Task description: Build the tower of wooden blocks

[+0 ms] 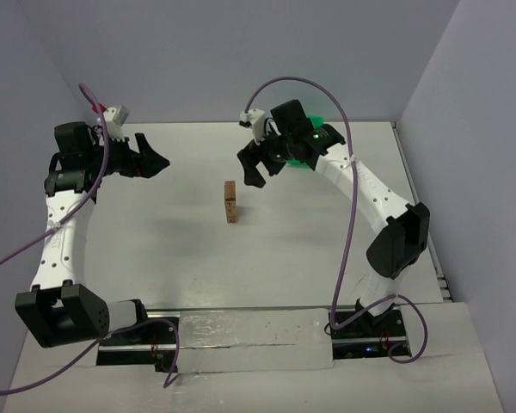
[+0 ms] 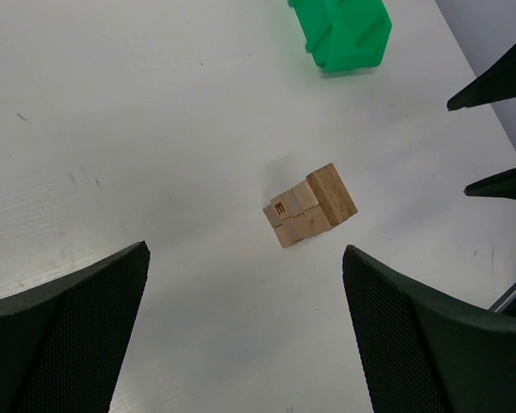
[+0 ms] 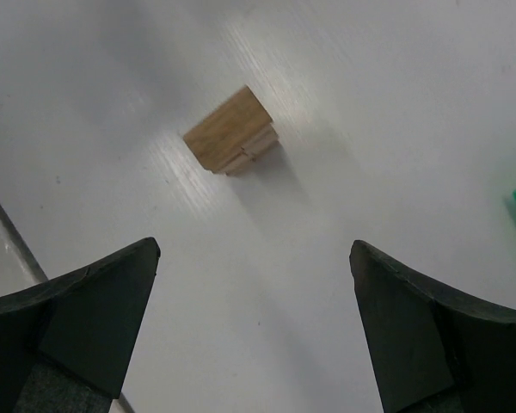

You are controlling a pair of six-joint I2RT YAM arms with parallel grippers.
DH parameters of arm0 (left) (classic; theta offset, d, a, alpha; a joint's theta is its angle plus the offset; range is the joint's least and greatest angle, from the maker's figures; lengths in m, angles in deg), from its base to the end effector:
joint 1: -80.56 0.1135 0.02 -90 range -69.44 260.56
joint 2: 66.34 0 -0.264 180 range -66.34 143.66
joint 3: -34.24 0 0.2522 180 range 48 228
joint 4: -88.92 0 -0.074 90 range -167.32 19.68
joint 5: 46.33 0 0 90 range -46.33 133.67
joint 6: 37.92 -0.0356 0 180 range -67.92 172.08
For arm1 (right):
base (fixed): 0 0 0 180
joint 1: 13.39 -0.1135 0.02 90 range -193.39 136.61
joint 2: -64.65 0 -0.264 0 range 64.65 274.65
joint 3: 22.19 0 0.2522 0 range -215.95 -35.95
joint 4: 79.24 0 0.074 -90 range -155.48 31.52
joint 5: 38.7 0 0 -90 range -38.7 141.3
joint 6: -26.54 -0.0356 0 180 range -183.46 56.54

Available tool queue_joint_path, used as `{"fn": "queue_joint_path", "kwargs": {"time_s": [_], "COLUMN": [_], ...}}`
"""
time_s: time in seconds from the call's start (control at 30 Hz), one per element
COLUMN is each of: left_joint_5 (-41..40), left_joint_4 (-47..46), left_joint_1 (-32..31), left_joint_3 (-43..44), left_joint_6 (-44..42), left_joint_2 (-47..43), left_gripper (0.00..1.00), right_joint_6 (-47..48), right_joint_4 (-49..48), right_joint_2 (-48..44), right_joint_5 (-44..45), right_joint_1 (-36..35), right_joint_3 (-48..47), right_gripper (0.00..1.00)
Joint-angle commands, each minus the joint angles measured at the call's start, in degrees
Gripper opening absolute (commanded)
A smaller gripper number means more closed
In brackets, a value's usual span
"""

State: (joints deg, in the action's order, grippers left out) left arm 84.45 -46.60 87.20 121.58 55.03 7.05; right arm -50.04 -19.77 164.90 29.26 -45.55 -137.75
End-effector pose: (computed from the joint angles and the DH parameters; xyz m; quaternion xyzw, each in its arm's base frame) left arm 0.2771 0.0088 0.3760 0.1042 0.8255 -0.2874 0.4744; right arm 0.3205 0.2173 0.3653 -0.4188 0.8047 0.2359 0.3485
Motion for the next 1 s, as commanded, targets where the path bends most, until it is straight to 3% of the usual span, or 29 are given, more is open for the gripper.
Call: {"fn": "queue_joint_path", "kwargs": {"time_s": [0.0,0.13,0.3,0.43,0.97], "left_joint_5": [-16.4,-28.7,-29.4,-35.6,-32.8], "left_joint_4": [2.4,-1.9,-2.2,0.1,-0.4], "left_joint_1": [-4.5,-10.1,-11.3,-16.3,-17.2], "left_joint_3": [4.7,1.7,-0.3,-0.3,-0.7], "left_joint_6": [0.6,4.4,9.2,6.8,7.0], "left_joint_2": [0.9,-2.7,-3.3,-1.0,2.4], "left_gripper": [0.99,0.99,0.99,0.99,0.99], "right_joint_6": [-10.4,-18.1,-24.1,-25.8,-29.6], "right_joint_4": [-2.9,-2.5,-1.7,-4.9,-8.1], "right_joint_2": [-2.2,-1.7,-1.3,-2.1,7.9], "right_joint_5": [4.6,12.0,17.4,21.4,21.1], "right_joint_1": [2.9,3.0,2.7,1.8,-1.5], "right_joint_3": [1.8,3.3,5.6,11.3,8.6], "right_gripper": [1.0,1.0,1.0,0.99,1.0]}}
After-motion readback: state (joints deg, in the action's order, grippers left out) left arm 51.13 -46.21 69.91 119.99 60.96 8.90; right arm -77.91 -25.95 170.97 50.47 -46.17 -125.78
